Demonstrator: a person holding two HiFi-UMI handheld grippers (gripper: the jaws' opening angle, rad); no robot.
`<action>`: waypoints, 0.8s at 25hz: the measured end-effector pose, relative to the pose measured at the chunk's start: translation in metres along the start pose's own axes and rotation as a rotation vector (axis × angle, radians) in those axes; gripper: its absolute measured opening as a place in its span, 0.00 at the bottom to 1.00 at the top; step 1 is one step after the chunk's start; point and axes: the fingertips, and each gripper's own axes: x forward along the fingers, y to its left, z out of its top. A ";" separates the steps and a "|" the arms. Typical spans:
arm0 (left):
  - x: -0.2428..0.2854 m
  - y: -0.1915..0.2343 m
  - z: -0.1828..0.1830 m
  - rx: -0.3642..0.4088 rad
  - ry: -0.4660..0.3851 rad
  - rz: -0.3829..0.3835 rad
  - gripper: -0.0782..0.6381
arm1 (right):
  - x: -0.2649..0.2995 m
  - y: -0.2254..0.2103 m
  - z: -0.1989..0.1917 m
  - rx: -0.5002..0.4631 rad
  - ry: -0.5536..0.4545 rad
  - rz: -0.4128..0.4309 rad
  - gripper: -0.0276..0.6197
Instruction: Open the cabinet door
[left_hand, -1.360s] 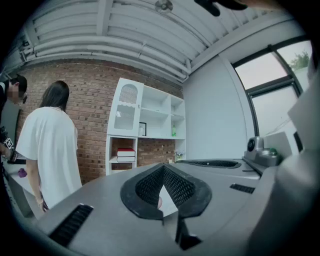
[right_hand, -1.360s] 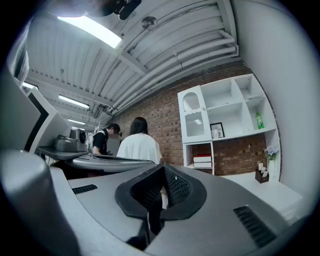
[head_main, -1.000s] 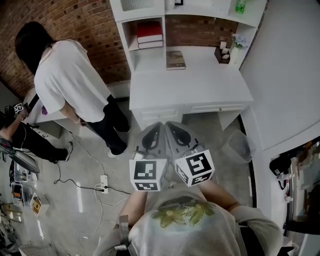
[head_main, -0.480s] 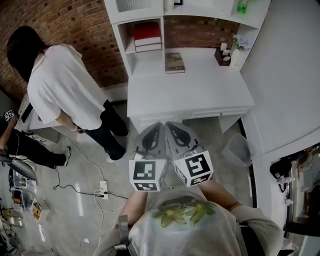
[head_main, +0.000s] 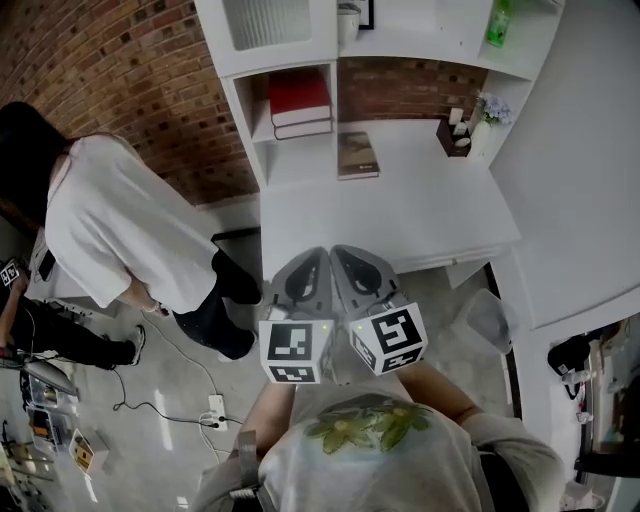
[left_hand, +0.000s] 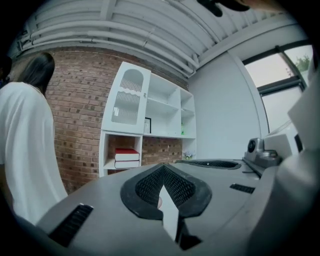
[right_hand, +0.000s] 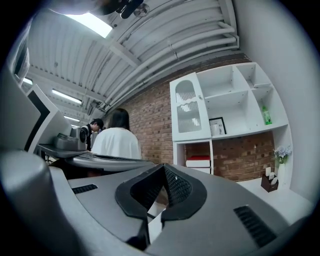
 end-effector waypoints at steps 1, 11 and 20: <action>0.008 0.008 0.001 -0.001 0.005 -0.003 0.12 | 0.011 -0.003 0.001 0.001 0.001 -0.004 0.07; 0.080 0.072 0.016 -0.006 0.007 -0.048 0.12 | 0.103 -0.032 0.001 0.013 0.013 -0.042 0.07; 0.122 0.102 0.010 -0.002 0.049 -0.129 0.12 | 0.150 -0.054 -0.007 0.020 0.018 -0.103 0.07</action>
